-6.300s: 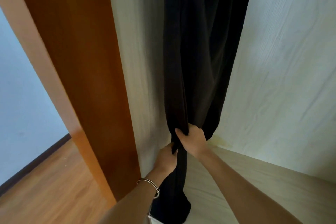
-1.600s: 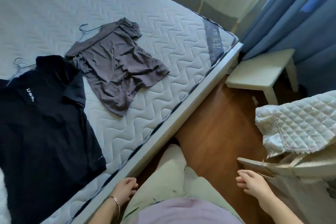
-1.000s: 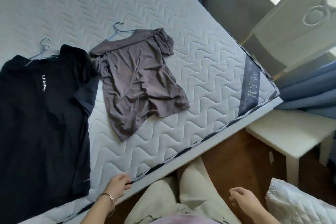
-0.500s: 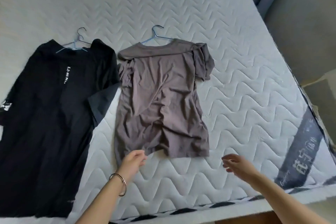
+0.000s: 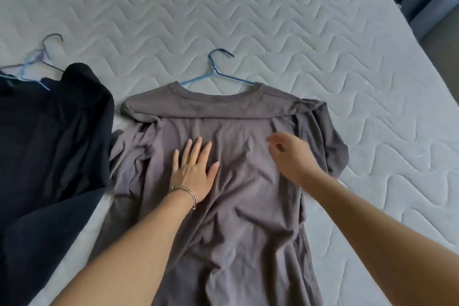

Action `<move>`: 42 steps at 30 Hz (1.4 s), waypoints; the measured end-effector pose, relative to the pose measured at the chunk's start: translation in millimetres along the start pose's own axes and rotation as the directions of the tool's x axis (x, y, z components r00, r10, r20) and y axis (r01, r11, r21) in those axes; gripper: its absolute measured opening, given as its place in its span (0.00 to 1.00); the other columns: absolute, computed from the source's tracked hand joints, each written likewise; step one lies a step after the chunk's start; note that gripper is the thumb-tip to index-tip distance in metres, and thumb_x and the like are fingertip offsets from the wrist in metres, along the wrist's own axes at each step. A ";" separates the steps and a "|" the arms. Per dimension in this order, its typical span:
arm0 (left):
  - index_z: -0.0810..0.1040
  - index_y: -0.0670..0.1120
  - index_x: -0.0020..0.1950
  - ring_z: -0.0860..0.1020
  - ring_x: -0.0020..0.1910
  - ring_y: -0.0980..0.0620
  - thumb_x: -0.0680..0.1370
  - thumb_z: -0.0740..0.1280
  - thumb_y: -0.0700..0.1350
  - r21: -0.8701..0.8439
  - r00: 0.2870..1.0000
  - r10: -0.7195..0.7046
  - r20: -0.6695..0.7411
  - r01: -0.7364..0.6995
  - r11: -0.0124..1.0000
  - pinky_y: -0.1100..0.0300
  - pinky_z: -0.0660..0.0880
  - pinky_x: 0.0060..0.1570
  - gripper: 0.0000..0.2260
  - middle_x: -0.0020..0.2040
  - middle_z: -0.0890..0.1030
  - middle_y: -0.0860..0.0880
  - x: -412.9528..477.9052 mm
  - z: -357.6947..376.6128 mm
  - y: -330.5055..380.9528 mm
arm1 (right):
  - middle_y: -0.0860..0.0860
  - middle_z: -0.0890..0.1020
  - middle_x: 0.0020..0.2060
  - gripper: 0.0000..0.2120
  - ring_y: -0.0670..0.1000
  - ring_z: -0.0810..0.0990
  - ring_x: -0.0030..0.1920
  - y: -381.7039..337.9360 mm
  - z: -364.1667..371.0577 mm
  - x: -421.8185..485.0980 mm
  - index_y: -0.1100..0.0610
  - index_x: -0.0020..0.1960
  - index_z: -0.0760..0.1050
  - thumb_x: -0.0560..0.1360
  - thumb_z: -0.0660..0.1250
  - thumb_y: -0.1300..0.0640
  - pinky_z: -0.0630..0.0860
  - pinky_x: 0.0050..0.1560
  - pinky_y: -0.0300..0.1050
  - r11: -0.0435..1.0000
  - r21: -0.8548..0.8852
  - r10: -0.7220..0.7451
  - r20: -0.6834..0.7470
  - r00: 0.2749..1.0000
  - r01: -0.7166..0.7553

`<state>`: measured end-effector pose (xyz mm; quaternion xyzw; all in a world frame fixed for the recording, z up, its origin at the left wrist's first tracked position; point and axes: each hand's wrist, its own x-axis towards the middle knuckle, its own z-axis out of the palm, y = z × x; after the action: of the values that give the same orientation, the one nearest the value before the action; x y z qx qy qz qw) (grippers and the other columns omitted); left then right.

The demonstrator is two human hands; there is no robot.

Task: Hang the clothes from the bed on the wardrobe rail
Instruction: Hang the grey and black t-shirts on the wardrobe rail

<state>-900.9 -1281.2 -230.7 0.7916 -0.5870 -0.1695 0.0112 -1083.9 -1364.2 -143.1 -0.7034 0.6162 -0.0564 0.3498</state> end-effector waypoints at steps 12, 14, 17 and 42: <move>0.65 0.53 0.69 0.61 0.71 0.49 0.72 0.58 0.56 0.100 0.969 0.122 -0.214 -0.102 0.990 0.45 0.56 0.67 0.25 0.71 0.70 0.49 18.1 37.6 -21.2 | 0.56 0.67 0.70 0.24 0.59 0.62 0.70 -61.3 41.3 191.3 0.53 0.73 0.59 0.78 0.58 0.53 0.61 0.69 0.55 0.946 -0.265 -0.185 0.035 0.982 0.187; 0.66 0.53 0.68 0.62 0.71 0.49 0.71 0.58 0.56 0.111 0.965 0.128 -0.230 -0.105 0.988 0.45 0.56 0.67 0.25 0.70 0.71 0.49 19.9 39.1 -21.9 | 0.57 0.71 0.65 0.21 0.59 0.65 0.67 -64.8 43.3 197.1 0.52 0.69 0.65 0.78 0.57 0.49 0.61 0.66 0.54 0.931 -0.324 -0.181 -0.005 0.983 0.170; 0.66 0.53 0.68 0.61 0.71 0.49 0.71 0.58 0.56 0.110 0.958 0.132 -0.255 -0.107 0.988 0.45 0.56 0.67 0.25 0.70 0.71 0.49 20.3 39.6 -22.2 | 0.58 0.76 0.57 0.16 0.59 0.71 0.60 -58.7 45.1 189.1 0.54 0.61 0.74 0.79 0.56 0.48 0.65 0.56 0.50 0.956 -0.246 -0.173 -0.033 0.984 0.160; 0.64 0.41 0.70 0.69 0.67 0.46 0.77 0.61 0.54 -0.841 0.949 -0.271 -0.160 0.013 0.542 0.57 0.63 0.67 0.27 0.66 0.72 0.47 -146.3 -261.7 72.6 | 0.47 0.69 0.22 0.15 0.45 0.61 0.22 -157.4 -178.5 -210.0 0.52 0.42 0.80 0.78 0.59 0.48 0.60 0.23 0.35 0.872 0.478 -0.169 0.081 0.982 0.110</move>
<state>-931.5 -1214.6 69.0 0.7524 -0.3628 -0.3167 0.4494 -1093.9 -1249.8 152.9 -0.6421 0.5094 -0.1872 0.5415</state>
